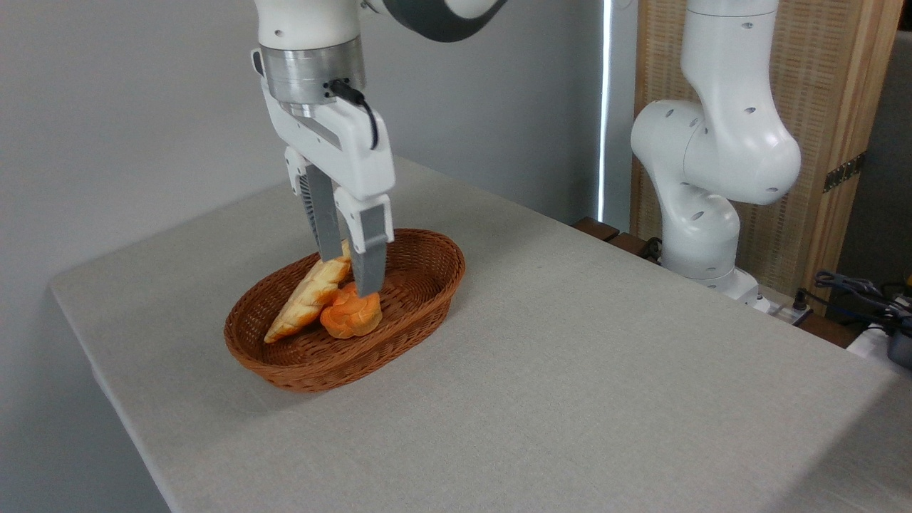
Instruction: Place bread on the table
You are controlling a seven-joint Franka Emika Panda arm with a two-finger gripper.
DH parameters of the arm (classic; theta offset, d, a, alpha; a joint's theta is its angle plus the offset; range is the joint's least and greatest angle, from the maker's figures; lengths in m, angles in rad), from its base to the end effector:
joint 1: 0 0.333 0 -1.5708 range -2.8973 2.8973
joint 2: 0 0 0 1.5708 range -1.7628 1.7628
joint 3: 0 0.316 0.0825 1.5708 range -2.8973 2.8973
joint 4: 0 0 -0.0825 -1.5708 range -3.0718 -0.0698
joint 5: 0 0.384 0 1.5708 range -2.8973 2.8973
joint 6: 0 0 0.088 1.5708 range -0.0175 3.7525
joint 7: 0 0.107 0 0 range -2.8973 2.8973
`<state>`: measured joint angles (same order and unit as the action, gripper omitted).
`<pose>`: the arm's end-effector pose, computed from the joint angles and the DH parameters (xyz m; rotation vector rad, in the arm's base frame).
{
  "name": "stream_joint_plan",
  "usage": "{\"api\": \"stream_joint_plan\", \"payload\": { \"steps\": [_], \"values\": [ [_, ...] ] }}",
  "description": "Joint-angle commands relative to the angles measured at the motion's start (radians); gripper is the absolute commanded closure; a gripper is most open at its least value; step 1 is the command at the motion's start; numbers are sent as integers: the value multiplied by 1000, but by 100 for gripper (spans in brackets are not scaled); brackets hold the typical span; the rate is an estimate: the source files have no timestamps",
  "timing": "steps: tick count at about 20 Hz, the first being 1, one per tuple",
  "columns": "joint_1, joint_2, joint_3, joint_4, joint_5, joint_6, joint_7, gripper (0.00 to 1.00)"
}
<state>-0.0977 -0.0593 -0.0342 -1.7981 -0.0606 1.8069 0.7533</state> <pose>0.5456 -0.0779 0.5698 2.8140 -1.3128 0.1279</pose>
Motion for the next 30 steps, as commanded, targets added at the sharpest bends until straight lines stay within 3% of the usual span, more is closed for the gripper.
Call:
{"api": "stream_joint_plan", "payload": {
  "steps": [1, 5, 14, 27, 30],
  "values": [
    [-88, 13, 8, -13, -27, 48, 21, 0],
    [-169, 53, 8, -17, -27, 54, 21, 0],
    [-263, 133, 8, -17, -24, 55, 21, 0],
    [-263, 162, -18, -17, 80, 49, 92, 1],
    [-264, 162, -18, -17, 123, 40, 109, 40]
  ]
}}
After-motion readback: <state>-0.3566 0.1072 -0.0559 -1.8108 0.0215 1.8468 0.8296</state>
